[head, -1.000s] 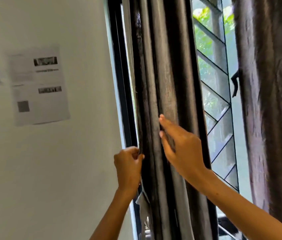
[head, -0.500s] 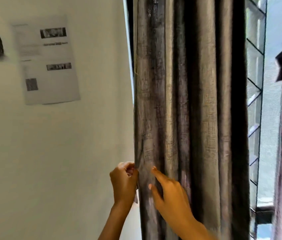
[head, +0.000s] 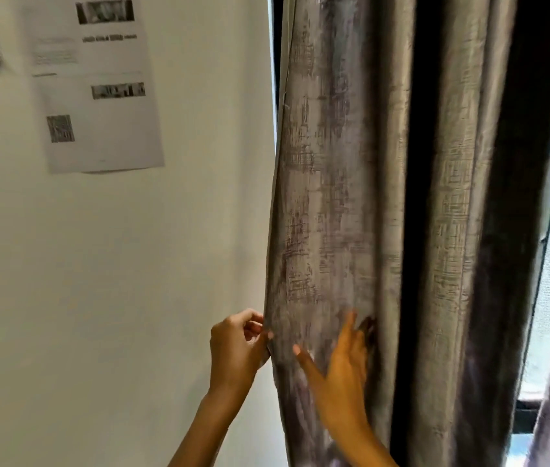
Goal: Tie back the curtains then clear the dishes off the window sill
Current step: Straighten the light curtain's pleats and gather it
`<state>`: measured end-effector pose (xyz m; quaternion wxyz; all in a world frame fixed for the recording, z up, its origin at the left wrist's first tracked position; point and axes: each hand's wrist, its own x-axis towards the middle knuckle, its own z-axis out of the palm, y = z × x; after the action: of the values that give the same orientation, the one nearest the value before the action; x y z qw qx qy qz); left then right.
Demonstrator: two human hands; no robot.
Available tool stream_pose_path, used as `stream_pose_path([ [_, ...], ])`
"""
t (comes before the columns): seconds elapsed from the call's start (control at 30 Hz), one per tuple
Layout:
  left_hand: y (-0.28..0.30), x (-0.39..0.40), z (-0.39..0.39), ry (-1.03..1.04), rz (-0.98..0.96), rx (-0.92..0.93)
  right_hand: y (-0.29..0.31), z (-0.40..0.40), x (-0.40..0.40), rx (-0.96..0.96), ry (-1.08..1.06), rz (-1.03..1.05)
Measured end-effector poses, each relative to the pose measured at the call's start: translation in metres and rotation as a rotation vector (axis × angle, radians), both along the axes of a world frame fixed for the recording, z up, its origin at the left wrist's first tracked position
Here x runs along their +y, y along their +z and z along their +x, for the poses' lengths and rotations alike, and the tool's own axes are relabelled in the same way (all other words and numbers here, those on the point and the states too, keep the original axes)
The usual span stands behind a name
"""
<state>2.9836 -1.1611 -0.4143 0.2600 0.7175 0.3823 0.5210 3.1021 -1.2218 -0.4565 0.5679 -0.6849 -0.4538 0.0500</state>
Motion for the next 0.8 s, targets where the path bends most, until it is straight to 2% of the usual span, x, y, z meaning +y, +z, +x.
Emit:
stream_pose_path([
  [0.07,0.002,0.001,-0.002,-0.031,-0.052,0.006,0.000,0.006,0.008,-0.006,-0.108,0.004],
  [0.17,0.005,-0.002,-0.003,-0.103,-0.073,0.045,-0.001,0.019,0.021,0.051,-0.133,0.083],
  [0.33,0.004,-0.002,-0.007,-0.131,-0.040,0.043,-0.009,0.027,0.028,0.318,0.159,0.296],
  [0.4,0.001,-0.002,-0.008,-0.096,-0.002,0.036,-0.015,0.023,0.026,0.242,0.132,0.305],
  [0.47,-0.001,-0.003,-0.010,-0.074,0.027,0.023,-0.018,0.018,0.023,0.112,0.006,0.334],
  [0.6,-0.002,-0.004,-0.013,-0.060,0.024,0.017,-0.013,0.014,0.024,-0.116,-0.174,0.237],
  [0.7,-0.003,-0.005,-0.015,-0.089,0.009,0.014,-0.009,0.018,0.027,-0.057,-0.206,0.236],
  [0.8,-0.003,-0.004,-0.017,-0.074,0.037,0.036,-0.002,0.022,0.027,0.145,-0.010,0.287],
])
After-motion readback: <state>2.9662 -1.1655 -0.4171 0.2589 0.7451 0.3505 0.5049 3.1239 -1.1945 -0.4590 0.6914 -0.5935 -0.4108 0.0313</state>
